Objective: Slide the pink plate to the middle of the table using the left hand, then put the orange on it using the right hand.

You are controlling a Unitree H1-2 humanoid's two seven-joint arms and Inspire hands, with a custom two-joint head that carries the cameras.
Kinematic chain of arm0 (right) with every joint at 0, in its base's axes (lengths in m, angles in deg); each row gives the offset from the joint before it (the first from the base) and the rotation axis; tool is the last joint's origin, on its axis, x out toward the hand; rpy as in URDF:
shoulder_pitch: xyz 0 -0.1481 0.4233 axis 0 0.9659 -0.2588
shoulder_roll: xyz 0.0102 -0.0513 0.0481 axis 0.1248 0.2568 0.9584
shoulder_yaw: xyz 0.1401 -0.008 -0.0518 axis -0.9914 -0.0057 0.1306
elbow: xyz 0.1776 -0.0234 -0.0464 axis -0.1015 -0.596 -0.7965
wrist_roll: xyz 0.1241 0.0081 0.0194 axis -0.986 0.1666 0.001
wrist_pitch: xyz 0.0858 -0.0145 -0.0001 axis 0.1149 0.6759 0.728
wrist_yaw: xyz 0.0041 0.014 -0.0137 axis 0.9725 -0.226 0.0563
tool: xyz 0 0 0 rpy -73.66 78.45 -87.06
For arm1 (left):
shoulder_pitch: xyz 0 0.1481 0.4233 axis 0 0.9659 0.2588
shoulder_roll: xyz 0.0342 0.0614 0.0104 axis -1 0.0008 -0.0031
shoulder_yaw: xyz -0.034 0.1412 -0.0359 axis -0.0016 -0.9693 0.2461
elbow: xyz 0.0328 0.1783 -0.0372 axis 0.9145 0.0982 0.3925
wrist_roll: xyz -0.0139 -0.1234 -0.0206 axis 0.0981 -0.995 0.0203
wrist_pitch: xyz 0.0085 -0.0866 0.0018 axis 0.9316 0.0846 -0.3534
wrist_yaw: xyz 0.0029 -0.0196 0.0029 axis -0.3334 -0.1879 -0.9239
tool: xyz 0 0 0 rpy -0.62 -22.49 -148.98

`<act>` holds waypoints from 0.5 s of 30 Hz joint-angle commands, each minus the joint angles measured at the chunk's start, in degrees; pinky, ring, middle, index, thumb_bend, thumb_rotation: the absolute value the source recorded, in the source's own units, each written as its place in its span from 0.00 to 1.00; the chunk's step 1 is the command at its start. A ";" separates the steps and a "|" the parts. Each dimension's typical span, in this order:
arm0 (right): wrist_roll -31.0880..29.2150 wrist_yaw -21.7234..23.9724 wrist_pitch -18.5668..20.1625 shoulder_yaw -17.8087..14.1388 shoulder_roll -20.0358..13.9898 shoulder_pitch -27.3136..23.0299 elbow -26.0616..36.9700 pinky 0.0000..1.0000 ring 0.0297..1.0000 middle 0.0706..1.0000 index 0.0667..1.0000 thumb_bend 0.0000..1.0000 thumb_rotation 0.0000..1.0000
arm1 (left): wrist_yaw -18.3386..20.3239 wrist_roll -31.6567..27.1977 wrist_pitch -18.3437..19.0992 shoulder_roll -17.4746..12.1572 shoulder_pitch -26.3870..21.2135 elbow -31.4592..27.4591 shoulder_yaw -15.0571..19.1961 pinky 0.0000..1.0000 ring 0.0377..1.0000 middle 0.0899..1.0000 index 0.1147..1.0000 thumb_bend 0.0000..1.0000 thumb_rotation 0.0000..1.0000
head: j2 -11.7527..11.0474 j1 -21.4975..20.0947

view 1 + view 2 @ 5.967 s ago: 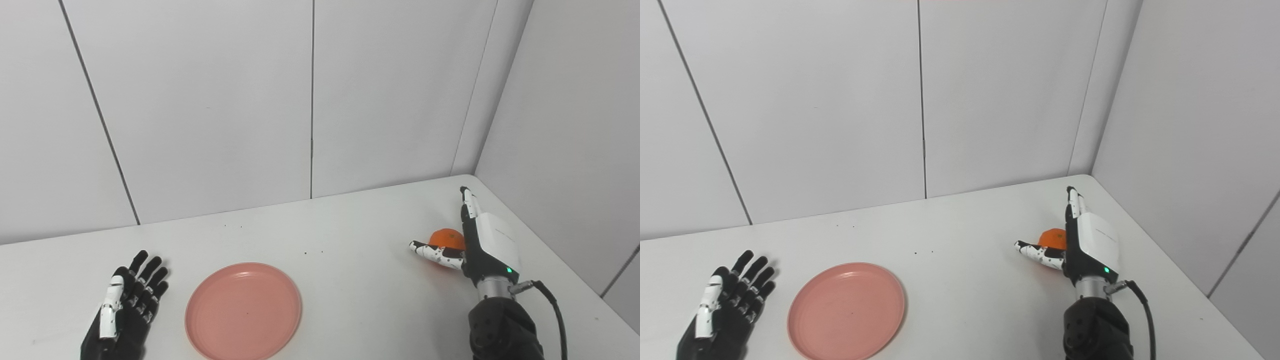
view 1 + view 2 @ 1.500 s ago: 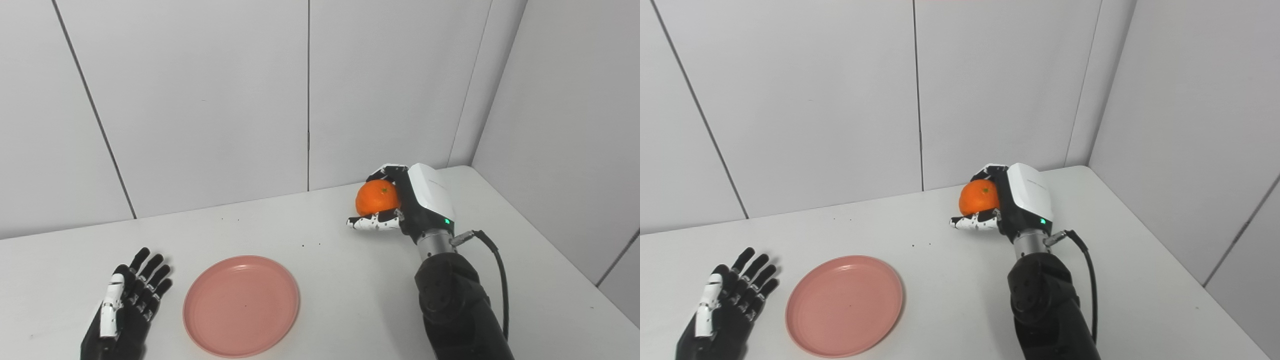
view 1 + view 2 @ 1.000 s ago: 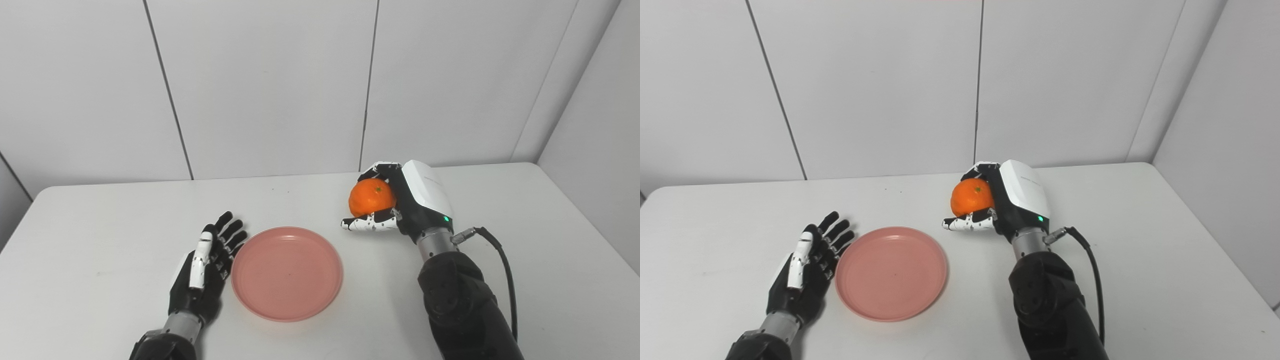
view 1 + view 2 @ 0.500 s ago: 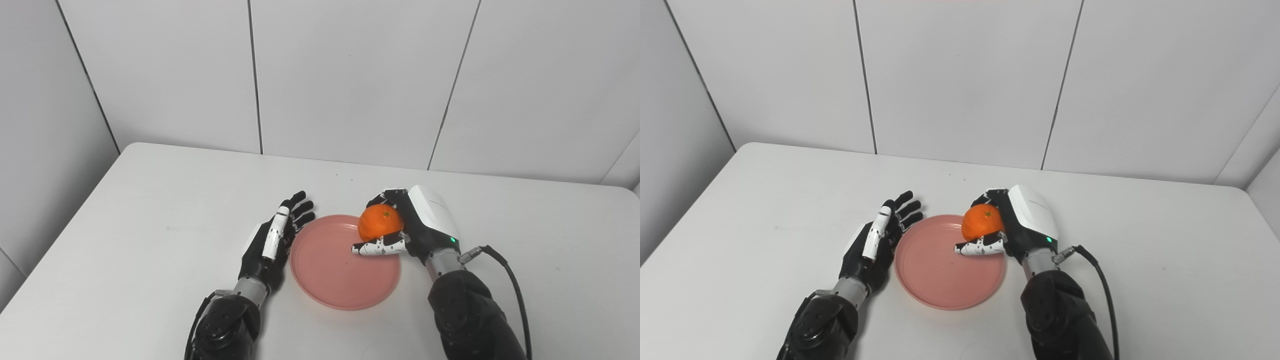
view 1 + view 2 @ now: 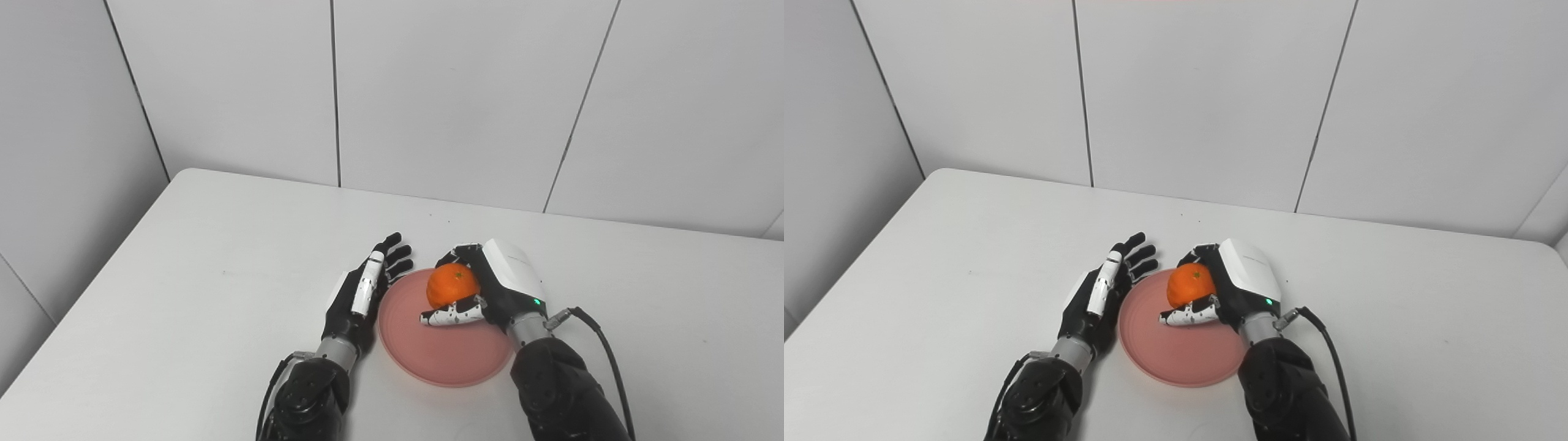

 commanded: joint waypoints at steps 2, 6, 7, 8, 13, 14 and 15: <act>0.09 -2.76 -3.09 0.25 1.07 -3.15 -0.54 0.23 0.30 0.39 0.45 0.52 0.13 | -1.16 0.66 -0.41 0.50 0.22 1.49 0.57 0.87 0.88 0.89 0.87 0.40 1.00 | -0.09 -0.13; 0.11 -4.20 -3.85 0.90 1.12 -3.57 -3.25 0.22 0.30 0.39 0.45 0.52 0.13 | -1.57 1.11 -1.74 0.52 0.29 1.93 0.74 0.89 0.89 0.90 0.89 0.40 1.00 | -0.03 -0.30; -0.01 -4.53 -4.12 1.01 1.10 -3.55 -3.81 0.22 0.29 0.38 0.45 0.52 0.13 | -1.61 1.18 -1.68 0.47 0.36 1.81 0.68 0.89 0.89 0.90 0.89 0.40 1.00 | 0.08 -0.57; -0.16 -4.81 -4.38 1.08 1.09 -3.47 -4.30 0.22 0.29 0.38 0.45 0.52 0.13 | -1.64 1.22 -1.54 0.42 0.42 1.68 0.61 0.89 0.89 0.90 0.89 0.40 1.00 | 0.08 -0.63; -0.55 -6.04 -5.27 1.67 1.08 -2.99 -6.77 0.26 0.32 0.39 0.45 0.52 0.13 | -1.45 1.21 -1.82 0.19 0.43 1.66 0.51 0.89 0.89 0.90 0.88 0.39 1.00 | 0.29 -1.32; -0.57 -6.24 -5.51 1.77 1.06 -2.86 -7.09 0.24 0.31 0.38 0.45 0.52 0.13 | -1.38 1.19 -1.78 0.16 0.44 1.61 0.50 0.90 0.90 0.90 0.88 0.39 1.00 | 0.29 -1.32; -0.48 -6.45 -5.63 1.90 1.04 -2.67 -7.36 0.24 0.31 0.38 0.45 0.52 0.13 | -1.09 1.07 -2.19 0.06 0.46 1.77 0.46 0.90 0.90 0.90 0.88 0.39 1.00 | 0.29 -1.32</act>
